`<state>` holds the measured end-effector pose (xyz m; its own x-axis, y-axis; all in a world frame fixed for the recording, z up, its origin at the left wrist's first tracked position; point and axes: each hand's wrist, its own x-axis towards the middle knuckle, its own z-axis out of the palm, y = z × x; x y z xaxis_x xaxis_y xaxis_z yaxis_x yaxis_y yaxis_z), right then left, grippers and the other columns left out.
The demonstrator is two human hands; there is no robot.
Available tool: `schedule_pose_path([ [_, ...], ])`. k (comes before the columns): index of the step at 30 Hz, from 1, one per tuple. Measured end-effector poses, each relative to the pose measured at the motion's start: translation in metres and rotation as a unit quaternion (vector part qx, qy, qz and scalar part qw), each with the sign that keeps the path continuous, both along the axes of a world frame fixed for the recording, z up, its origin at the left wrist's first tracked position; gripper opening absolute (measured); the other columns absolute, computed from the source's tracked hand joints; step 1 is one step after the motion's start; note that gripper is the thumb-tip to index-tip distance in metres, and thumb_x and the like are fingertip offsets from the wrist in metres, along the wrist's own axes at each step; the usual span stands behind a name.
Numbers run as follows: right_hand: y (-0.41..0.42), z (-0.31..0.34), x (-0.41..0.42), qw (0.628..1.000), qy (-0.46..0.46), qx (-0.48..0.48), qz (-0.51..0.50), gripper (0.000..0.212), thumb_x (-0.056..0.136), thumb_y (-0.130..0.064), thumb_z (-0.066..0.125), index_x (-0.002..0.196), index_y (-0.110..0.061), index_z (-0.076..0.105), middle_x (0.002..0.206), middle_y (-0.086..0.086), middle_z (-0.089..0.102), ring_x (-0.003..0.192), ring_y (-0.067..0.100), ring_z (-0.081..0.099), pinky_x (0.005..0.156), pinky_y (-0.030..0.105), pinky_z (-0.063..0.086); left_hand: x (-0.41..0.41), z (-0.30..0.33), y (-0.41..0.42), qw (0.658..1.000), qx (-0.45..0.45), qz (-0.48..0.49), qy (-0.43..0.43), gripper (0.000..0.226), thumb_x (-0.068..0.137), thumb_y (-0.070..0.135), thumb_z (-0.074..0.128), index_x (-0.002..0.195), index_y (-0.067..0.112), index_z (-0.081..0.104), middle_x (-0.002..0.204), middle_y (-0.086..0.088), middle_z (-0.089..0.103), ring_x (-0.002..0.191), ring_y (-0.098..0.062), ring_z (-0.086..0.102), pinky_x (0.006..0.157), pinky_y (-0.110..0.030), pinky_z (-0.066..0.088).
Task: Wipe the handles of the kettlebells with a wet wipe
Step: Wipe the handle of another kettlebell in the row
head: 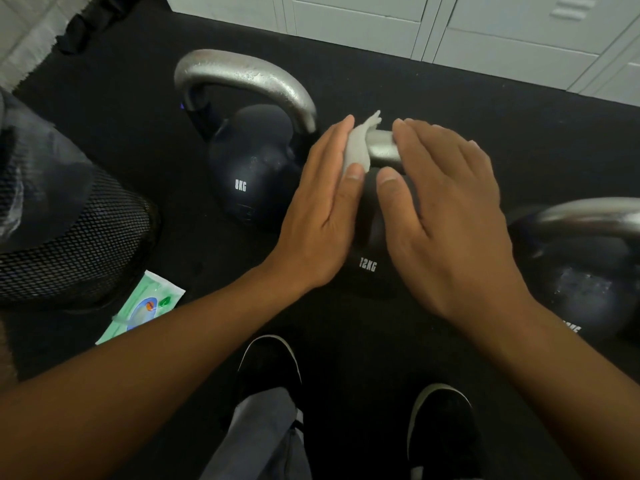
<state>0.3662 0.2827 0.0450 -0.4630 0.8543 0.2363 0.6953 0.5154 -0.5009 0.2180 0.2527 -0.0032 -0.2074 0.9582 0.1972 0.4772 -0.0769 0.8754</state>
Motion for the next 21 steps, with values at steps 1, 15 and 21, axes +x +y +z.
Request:
schedule_pose_path([
  [1, 0.000, -0.001, 0.001, 1.000, -0.006, -0.001, 0.002, 0.063, 0.104, -0.042, 0.028, 0.156, -0.009, 0.044, 0.157, 0.007, 0.048, 0.149, 0.024, 0.037, 0.127, 0.045, 0.020, 0.001, -0.002, -0.004, 1.000, -0.004, 0.002, 0.005, 0.058, 0.111, 0.028, 0.029, 0.163, 0.006, 0.014, 0.170, -0.007, 0.019, 0.156, -0.008, 0.021, 0.125, -0.023, 0.022],
  [15, 0.000, -0.001, 0.000, 0.999, -0.039, 0.007, 0.017, 0.067, 0.104, -0.045, 0.027, 0.159, -0.009, 0.039, 0.161, 0.009, 0.042, 0.152, 0.026, 0.033, 0.128, 0.049, 0.020, 0.005, 0.001, -0.001, 0.999, -0.022, 0.023, -0.031, 0.057, 0.111, 0.031, 0.028, 0.164, 0.012, 0.017, 0.170, -0.002, 0.021, 0.153, -0.001, 0.023, 0.118, -0.009, 0.021],
  [21, 0.000, -0.002, 0.002, 0.998, -0.051, 0.012, 0.026, 0.067, 0.103, -0.043, 0.028, 0.161, -0.010, 0.035, 0.165, 0.008, 0.038, 0.154, 0.024, 0.029, 0.129, 0.047, 0.018, 0.016, -0.004, -0.022, 1.000, -0.004, -0.004, -0.026, 0.059, 0.112, 0.019, 0.026, 0.163, 0.004, 0.001, 0.174, -0.008, -0.002, 0.160, -0.010, -0.002, 0.128, -0.024, 0.006],
])
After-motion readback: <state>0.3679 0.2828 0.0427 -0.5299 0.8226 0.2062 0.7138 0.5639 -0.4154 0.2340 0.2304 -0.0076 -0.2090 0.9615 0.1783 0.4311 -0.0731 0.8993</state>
